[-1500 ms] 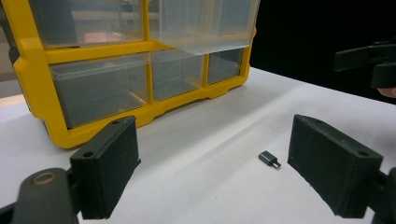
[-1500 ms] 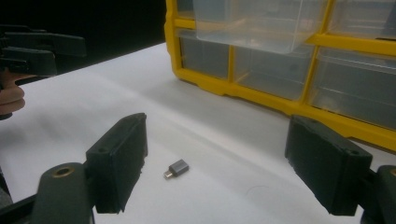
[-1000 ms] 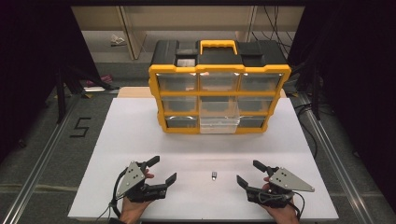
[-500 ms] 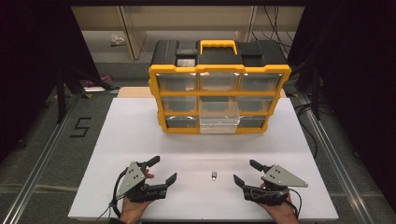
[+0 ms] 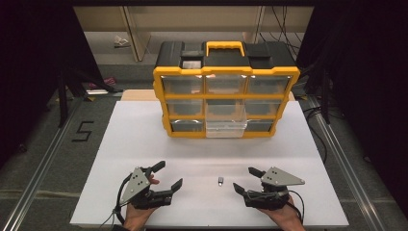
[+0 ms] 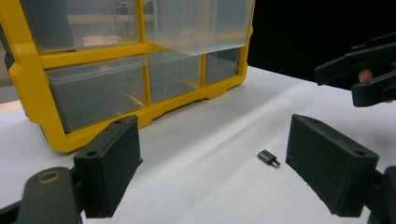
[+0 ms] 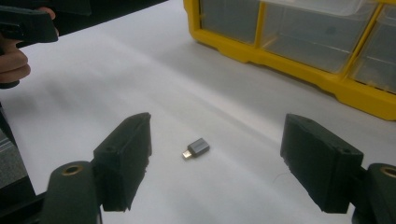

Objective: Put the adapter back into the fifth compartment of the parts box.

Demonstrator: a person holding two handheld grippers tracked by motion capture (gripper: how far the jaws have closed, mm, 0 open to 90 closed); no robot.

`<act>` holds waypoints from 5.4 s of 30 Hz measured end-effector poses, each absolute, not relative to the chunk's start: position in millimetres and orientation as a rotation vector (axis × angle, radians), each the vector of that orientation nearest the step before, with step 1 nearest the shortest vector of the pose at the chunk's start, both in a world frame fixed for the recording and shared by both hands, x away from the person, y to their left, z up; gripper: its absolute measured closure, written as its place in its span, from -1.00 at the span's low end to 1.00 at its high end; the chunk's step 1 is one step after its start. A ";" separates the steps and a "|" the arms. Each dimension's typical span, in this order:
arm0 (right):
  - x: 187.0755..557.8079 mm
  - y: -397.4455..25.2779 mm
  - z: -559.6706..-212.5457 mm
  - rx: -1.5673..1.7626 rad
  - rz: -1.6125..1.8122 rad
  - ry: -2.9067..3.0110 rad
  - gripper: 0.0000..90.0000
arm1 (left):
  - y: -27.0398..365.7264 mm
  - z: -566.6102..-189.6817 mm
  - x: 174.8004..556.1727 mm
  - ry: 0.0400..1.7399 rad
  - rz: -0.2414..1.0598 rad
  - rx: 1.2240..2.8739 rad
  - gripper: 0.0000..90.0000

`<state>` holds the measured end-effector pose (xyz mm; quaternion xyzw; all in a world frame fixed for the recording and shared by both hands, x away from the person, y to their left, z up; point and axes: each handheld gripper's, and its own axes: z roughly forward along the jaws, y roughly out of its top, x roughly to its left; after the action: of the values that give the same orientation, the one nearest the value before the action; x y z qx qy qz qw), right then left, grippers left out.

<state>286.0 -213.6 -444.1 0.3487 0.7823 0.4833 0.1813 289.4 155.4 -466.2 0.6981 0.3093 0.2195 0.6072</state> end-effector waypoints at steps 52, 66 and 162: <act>325.8 -172.1 -441.8 1.014 1.143 2.391 -0.39 | 155.6 -466.0 288.7 0.705 0.505 1.618 -0.61; 339.3 -164.2 -447.9 1.041 1.080 2.428 -0.36 | 155.5 -465.8 288.3 0.701 0.508 1.619 -0.60; 359.2 -147.4 -461.2 0.956 0.803 2.630 0.69 | 156.3 -463.1 285.4 0.681 0.515 1.614 -0.59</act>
<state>359.2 -147.4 -461.2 0.3262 0.8975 0.2738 0.1148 285.4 156.3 -463.1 0.6995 0.2951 0.2230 0.6115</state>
